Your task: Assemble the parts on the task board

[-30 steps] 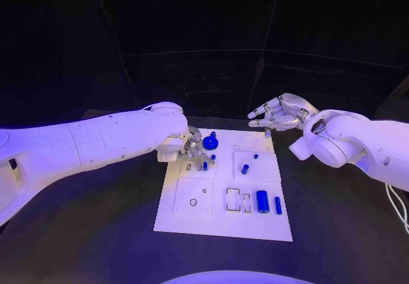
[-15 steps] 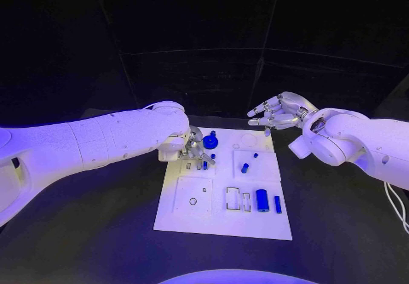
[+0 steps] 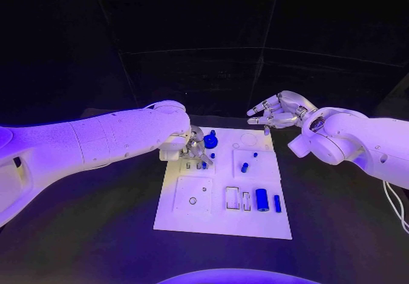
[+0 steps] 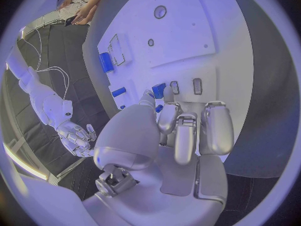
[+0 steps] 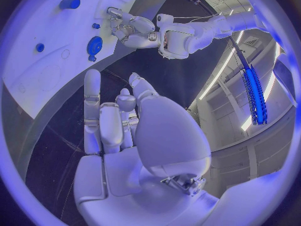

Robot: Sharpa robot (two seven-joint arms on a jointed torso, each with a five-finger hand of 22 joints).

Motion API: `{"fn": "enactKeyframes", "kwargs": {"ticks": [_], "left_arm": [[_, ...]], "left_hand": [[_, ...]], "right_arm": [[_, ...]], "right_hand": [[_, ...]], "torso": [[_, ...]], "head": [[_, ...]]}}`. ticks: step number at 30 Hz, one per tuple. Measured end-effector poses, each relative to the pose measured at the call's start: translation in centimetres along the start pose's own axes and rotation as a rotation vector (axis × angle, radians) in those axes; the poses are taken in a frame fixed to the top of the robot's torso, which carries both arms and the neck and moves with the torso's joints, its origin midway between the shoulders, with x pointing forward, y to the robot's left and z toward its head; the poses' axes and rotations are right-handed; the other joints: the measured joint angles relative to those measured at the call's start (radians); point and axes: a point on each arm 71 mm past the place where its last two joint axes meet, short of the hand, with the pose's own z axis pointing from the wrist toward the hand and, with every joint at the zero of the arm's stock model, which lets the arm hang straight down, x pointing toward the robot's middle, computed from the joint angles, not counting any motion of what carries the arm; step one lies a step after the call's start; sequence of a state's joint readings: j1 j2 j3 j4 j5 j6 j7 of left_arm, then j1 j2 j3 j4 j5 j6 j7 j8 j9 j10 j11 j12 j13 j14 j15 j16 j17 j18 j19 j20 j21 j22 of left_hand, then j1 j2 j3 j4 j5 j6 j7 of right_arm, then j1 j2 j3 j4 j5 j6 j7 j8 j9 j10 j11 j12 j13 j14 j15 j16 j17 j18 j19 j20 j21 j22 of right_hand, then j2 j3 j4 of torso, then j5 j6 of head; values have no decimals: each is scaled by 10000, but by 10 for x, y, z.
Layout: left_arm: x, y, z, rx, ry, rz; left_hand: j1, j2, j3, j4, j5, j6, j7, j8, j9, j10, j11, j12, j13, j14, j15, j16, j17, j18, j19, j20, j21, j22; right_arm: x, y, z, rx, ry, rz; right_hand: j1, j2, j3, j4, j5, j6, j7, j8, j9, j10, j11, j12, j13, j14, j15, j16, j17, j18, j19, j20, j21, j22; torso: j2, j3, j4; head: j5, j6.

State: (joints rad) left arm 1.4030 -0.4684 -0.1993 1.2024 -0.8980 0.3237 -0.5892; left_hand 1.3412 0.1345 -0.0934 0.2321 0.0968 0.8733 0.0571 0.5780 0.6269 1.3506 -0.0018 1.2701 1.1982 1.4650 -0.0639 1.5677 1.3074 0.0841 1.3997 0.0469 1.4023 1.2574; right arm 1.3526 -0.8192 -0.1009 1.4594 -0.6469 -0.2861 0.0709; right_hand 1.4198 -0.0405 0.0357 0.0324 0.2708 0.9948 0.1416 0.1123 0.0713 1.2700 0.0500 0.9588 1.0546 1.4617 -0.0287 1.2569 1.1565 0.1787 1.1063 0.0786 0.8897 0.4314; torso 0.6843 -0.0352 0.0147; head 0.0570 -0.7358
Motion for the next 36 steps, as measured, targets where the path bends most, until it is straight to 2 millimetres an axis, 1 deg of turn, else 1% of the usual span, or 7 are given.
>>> {"fn": "enactKeyframes", "kwargs": {"ticks": [11, 16, 20, 24, 27, 28, 36], "left_arm": [[0, -1, -1, 150, 134, -231], [0, -1, -1, 194, 197, -351], [1, 3, -1, 206, 229, -495], [2, 7, -3, 270, 174, -726], [2, 12, -5, 342, 66, -998], [2, 13, -6, 370, 8, -1100], [4, 22, -15, 567, -719, -2002]], "left_hand": [[748, -109, 1545, -522, 5, -198, 91, -165, -49, -32, -39, -136, -116, 9, -9, 0, 0, 0, -39, -39, 0, 40], [981, -353, 2321, -31, 82, -209, 102, -265, -52, -32, -37, -198, -189, 9, -9, 0, 0, 0, -39, -39, -42, 71], [563, -1117, 3636, 427, 319, -210, 102, -276, 144, -30, -35, -283, -244, 9, -9, 0, 0, 0, -74, -5, -41, 121], [-131, -1868, 5140, 184, 353, -209, 103, -73, 370, 44, -37, -202, -69, 40, -41, 0, 0, 0, -74, -5, -41, 176], [-534, -2034, 5683, 50, 417, -209, 103, 36, 514, 60, -52, -231, -139, 42, -42, 0, 0, 0, -74, -5, -41, 223], [-690, -2111, 6053, -222, 435, -210, 103, 66, 526, 60, -53, -231, -140, 42, -43, 0, 0, 0, -74, -5, -41, 244], [-937, -2271, 6360, -322, 475, -209, 106, 151, 692, 147, -72, -231, -85, 44, -45, 0, 0, 0, -74, -5, -41, 311]], "right_arm": [[0, 0, 1, -3, -12, -60], [0, 0, 1, -10, -17, -120], [0, 0, 2, -16, -18, -158], [-1, -1, 2, -15, -25, -186], [-1, -1, 2, -13, -31, -201], [-1, -1, 2, -10, -34, -207], [-3, -2, 2, 29, -84, -238]], "right_hand": [[0, 0, 0, 0, 58, 0, 0, 0, 0, 0, 0, 0, 13, 0, 0, 0, 14, 1, 0, 0, 0, 0], [0, 0, 0, 0, 58, 0, 0, 0, 0, 0, 0, 0, 13, 0, 0, 0, 14, 1, 0, 0, 0, 0], [0, 0, 0, 0, 58, 0, 0, 0, 0, 0, 0, 0, 13, 0, 0, 0, 28, 1, 0, 0, 0, 0], [0, 0, 0, 0, 58, 1, -1, 0, 0, 0, 0, 0, 12, 0, 0, 0, 28, 1, 0, 0, 0, 1], [0, 0, 0, 0, 120, 1, -1, 0, 0, 1, 0, 0, 20, 0, 0, 0, 27, 0, 0, 0, 0, 0], [0, 0, 0, 0, 120, 1, -1, 0, 0, 1, 0, 0, 20, 0, 0, 0, 27, 1, 0, 0, 0, 0], [-54, 54, 0, 0, 174, -35, 36, 0, 0, -73, 0, -36, -63, 0, 0, -53, -33, 1, 0, 0, 0, 0]], "torso": [[-2, -1, -1], [-2, -1, 0], [-2, -1, 0], [-2, 0, 1], [-2, 4, 4], [-3, 7, 6], [-7, 12, 19]], "head": [[-4, -25], [-4, -32], [1, -33], [6, -45], [12, -54], [12, -54], [-5, -72]]}}
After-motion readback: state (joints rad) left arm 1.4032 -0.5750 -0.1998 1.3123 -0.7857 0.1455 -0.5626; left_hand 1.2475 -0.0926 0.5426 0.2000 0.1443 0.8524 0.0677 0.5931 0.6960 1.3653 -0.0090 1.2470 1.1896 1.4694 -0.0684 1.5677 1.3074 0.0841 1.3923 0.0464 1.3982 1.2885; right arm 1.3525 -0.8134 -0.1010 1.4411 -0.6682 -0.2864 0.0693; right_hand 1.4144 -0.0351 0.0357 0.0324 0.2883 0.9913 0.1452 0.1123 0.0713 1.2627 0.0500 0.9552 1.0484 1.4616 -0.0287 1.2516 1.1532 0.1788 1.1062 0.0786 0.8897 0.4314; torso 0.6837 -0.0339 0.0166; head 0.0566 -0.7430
